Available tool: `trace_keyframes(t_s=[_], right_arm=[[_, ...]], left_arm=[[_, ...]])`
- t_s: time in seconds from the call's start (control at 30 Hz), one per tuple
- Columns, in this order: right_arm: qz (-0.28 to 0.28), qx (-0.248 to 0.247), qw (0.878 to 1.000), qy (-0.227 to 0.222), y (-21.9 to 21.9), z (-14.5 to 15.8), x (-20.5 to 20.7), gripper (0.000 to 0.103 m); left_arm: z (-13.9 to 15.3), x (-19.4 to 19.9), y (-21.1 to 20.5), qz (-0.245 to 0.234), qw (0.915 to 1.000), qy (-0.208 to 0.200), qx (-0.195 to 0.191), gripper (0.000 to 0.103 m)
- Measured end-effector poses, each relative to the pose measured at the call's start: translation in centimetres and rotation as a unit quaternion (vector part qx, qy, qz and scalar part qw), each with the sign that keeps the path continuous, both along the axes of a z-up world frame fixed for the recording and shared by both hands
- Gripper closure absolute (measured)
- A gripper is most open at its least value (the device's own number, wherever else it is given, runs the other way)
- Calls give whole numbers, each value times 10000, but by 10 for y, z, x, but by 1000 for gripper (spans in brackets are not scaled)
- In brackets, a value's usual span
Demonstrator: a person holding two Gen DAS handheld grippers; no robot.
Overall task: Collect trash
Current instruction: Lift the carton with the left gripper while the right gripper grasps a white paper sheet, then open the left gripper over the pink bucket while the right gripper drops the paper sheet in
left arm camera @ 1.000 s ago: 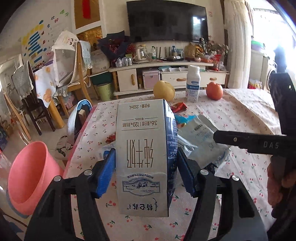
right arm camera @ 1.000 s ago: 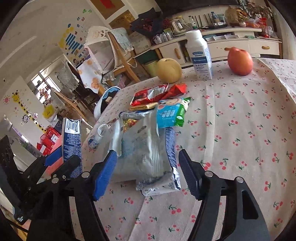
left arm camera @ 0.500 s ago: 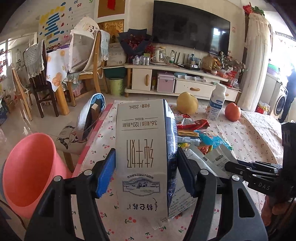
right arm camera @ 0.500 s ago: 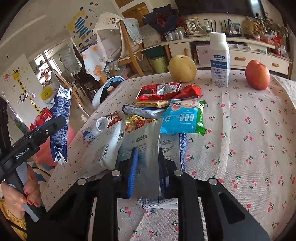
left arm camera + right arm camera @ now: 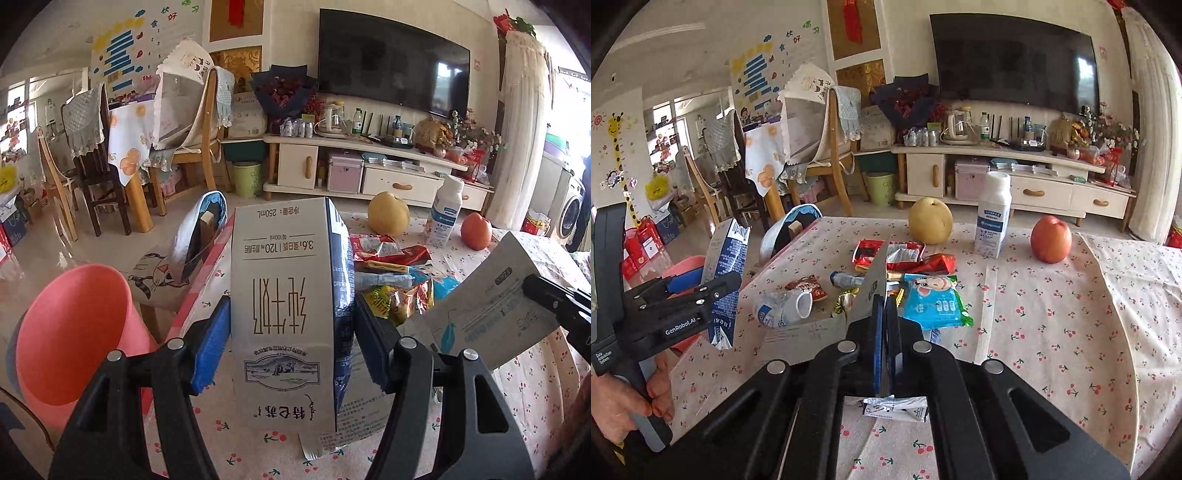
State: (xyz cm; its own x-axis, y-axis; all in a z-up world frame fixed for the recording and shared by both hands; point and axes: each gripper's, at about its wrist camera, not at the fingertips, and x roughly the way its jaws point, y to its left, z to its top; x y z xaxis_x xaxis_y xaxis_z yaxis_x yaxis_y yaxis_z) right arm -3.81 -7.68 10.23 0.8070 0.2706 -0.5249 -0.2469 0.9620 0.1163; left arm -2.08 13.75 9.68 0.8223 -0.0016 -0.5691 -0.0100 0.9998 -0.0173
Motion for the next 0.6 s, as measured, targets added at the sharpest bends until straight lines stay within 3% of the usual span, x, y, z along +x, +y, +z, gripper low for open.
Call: trace_keyframes(t_s=[0.37, 0.6], right_arm=[[-37, 21, 9992, -396, 20, 34, -22, 101], [440, 557, 9959, -560, 65, 65, -16, 101]], left_arm=[[10, -5, 23, 395, 9988, -135, -257, 37], [19, -10, 56, 911, 9944, -251, -467, 37]])
